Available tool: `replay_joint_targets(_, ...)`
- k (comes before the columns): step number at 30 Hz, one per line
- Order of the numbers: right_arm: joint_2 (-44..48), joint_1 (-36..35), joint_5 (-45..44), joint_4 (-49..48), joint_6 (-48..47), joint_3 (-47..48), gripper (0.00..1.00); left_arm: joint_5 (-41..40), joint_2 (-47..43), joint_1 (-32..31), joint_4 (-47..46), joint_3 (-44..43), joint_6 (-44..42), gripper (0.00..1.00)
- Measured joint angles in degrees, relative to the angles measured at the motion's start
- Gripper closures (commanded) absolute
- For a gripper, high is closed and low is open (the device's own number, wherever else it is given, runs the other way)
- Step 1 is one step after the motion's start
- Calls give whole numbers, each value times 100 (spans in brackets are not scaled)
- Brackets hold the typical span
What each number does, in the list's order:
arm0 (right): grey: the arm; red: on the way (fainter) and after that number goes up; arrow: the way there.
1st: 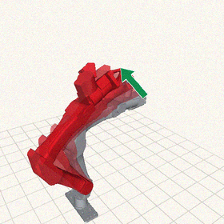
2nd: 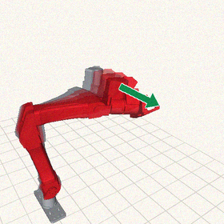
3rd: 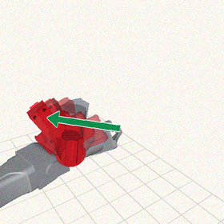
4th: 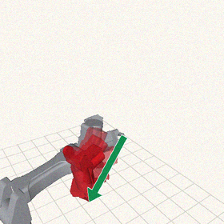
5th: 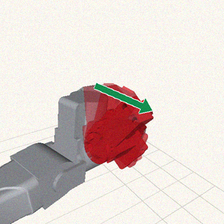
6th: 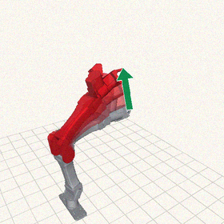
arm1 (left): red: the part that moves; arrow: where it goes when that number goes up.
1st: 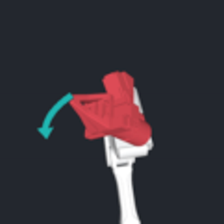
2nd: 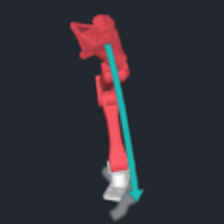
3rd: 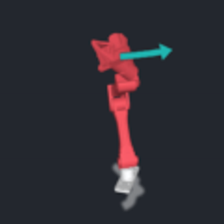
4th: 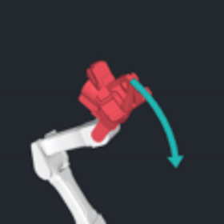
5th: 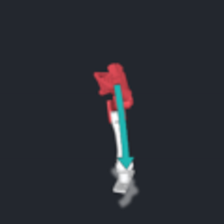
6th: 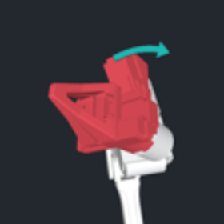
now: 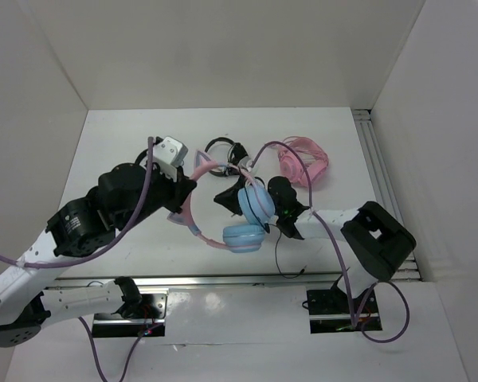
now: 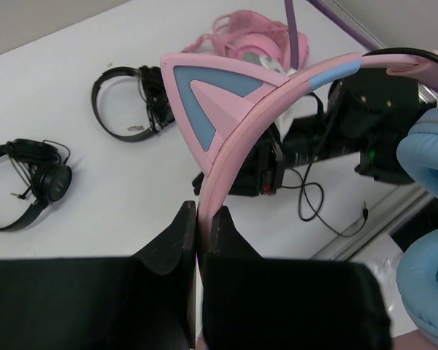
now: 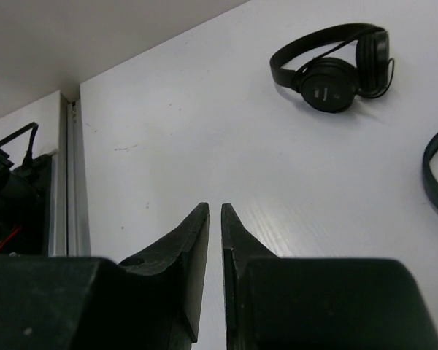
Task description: Wrap the headphones
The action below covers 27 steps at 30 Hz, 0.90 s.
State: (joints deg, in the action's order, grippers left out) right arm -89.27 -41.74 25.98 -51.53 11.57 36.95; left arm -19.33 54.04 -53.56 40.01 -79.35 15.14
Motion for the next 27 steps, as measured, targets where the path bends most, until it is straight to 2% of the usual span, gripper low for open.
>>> replay_joint_targets(4,-299,0,186,-293,227,0,80,-520,-9,0,-122,-4,251,100)
replay_joint_targets(7,-422,0,234,-459,402,-20,64,-772,0,0,-127,-50,369,100)
replay_joint_targets(10,-415,4,85,-549,538,-122,56,-885,37,0,-140,-160,461,100)
replay_joint_targets(13,-223,11,-645,-503,741,-343,56,-988,52,0,-170,-221,485,100)
replay_joint_targets(19,863,55,-3029,-166,1185,-549,56,-1196,63,0,-138,-232,553,100)
replay_joint_targets(23,1379,68,-4433,98,1373,-581,44,-1300,61,7,-109,-232,632,100)
replay_joint_targets(24,1499,74,-4664,131,1390,-649,36,-1329,61,7,-96,-232,636,100)
replay_joint_targets(26,1801,136,-4828,203,1338,-879,36,-1384,61,11,-59,-232,656,100)
replay_joint_targets(27,2009,208,-4629,249,1222,-1047,36,-1408,61,11,-37,-232,675,100)
